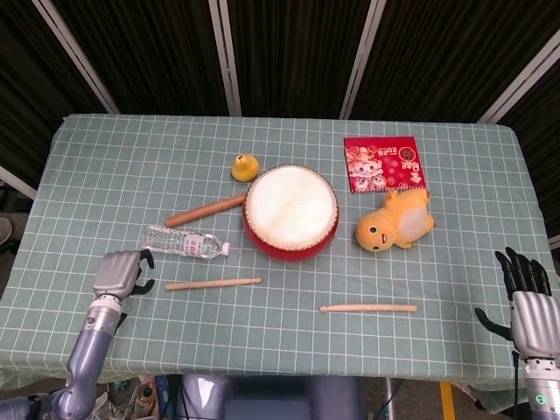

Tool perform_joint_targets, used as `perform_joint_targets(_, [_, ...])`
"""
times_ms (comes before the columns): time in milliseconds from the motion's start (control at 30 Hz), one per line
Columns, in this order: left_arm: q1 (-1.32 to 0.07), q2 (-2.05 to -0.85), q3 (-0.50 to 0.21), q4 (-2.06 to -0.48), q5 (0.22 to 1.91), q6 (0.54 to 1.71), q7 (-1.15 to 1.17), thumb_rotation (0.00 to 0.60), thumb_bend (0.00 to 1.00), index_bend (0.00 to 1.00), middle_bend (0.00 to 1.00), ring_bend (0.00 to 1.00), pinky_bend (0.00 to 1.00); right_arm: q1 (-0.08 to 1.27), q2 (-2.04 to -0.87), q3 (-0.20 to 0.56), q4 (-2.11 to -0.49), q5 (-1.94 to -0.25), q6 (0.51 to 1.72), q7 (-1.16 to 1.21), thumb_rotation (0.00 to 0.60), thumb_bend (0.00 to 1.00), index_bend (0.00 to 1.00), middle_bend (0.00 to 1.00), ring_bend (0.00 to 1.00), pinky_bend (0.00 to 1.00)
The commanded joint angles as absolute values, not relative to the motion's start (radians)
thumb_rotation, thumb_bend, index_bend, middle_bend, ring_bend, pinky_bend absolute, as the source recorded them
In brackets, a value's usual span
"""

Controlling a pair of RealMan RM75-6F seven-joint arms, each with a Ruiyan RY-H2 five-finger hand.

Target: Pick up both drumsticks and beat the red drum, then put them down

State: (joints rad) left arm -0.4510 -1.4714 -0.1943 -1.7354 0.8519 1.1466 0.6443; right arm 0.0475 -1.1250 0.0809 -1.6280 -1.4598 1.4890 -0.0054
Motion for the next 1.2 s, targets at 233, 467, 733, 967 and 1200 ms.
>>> perform_joint_targets(233, [-0.524, -1.576, -0.183, -1.723, 0.763, 1.166, 0.725, 0.600, 0.26, 0.47, 1.00, 1.00, 1.00, 0.050, -1.121, 0.079, -1.628, -1.460, 1.482, 0.000, 0.600, 0.25, 0.00, 0.00, 0.00, 0.00])
perform_joint_targets(467, [-0.551, -1.623, -0.179, -1.708, 0.735, 1.178, 0.739, 0.600, 0.26, 0.47, 1.00, 1.00, 1.00, 0.052, -1.122, 0.081, -1.630, -1.461, 1.482, -0.003, 0.600, 0.25, 0.00, 0.00, 0.00, 0.00])
perform_joint_targets(733, [-0.587, -1.684, -0.180, -1.666, 0.692, 1.185, 0.762, 0.600, 0.26, 0.47, 1.00, 1.00, 1.00, 0.052, -1.122, 0.080, -1.631, -1.459, 1.481, -0.003, 0.600, 0.25, 0.00, 0.00, 0.00, 0.00])
perform_joint_targets(967, [-0.604, -1.715, -0.172, -1.636, 0.661, 1.184, 0.773, 0.600, 0.38, 0.53, 1.00, 1.00, 1.00, 0.053, -1.121, 0.080, -1.631, -1.460, 1.479, 0.002, 0.600, 0.25, 0.00, 0.00, 0.00, 0.00])
perform_joint_targets(1200, [-0.600, -1.707, -0.152, -1.654, 0.671, 1.195, 0.759, 0.600, 0.55, 0.73, 1.00, 1.00, 1.00, 0.053, -1.120, 0.080, -1.631, -1.459, 1.479, 0.004, 0.600, 0.25, 0.00, 0.00, 0.00, 0.00])
